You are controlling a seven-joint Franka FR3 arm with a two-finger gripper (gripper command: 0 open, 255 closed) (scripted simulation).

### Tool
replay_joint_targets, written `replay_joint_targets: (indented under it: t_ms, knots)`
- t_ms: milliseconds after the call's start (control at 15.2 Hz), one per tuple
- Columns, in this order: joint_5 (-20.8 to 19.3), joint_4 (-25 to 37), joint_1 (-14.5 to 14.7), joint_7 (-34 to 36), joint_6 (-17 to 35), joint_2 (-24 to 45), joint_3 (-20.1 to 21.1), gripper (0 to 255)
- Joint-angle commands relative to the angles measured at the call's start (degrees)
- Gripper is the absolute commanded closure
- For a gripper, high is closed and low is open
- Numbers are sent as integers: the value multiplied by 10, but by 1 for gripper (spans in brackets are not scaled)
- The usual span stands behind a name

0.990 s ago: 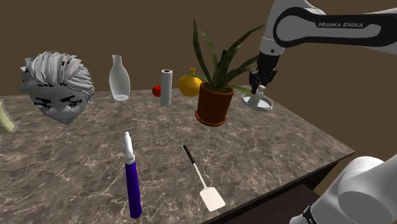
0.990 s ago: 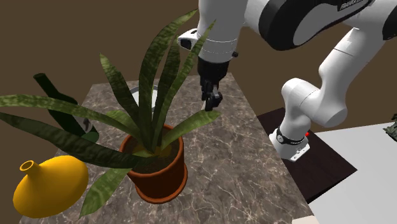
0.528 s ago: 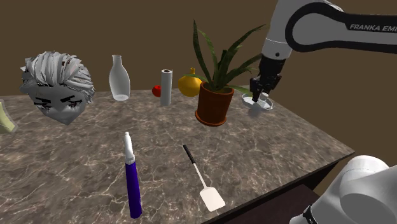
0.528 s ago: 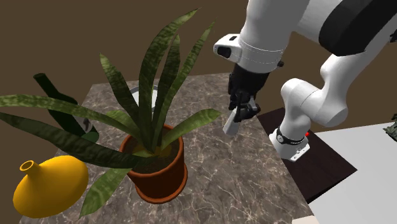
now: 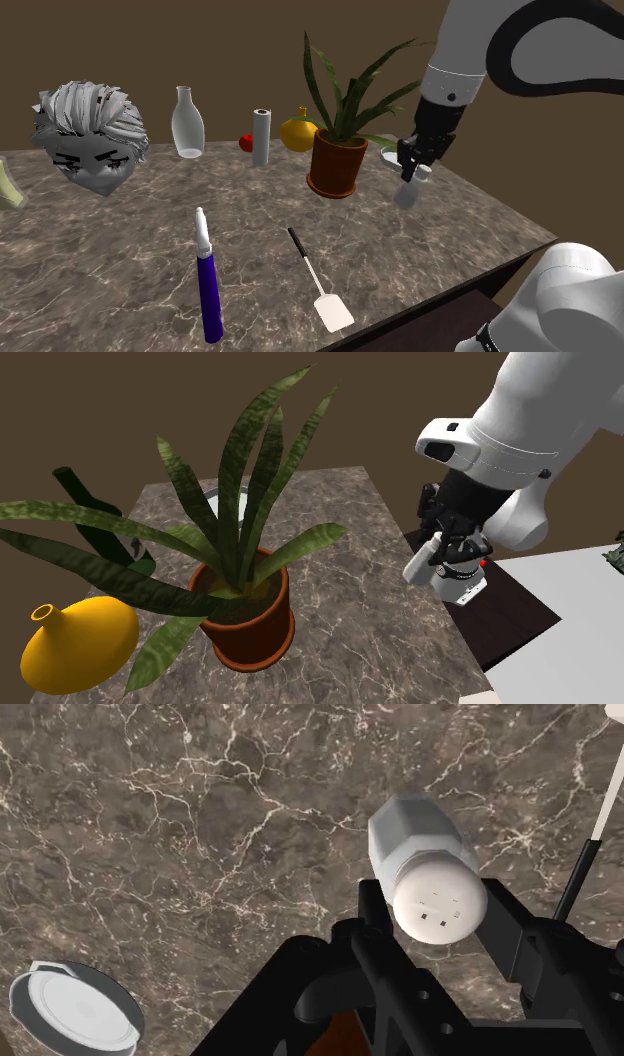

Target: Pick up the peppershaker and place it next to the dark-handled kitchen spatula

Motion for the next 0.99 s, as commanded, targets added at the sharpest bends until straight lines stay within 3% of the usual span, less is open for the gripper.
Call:
replay_joint_targets:
  t_ms: [0,132,924]
  knots:
    - [17,-7,11,27,-9,-15,22,255]
    - [40,-9,26,62,-23,-30,52,255]
    - [51,-111,33,68,64,-45,63,255]
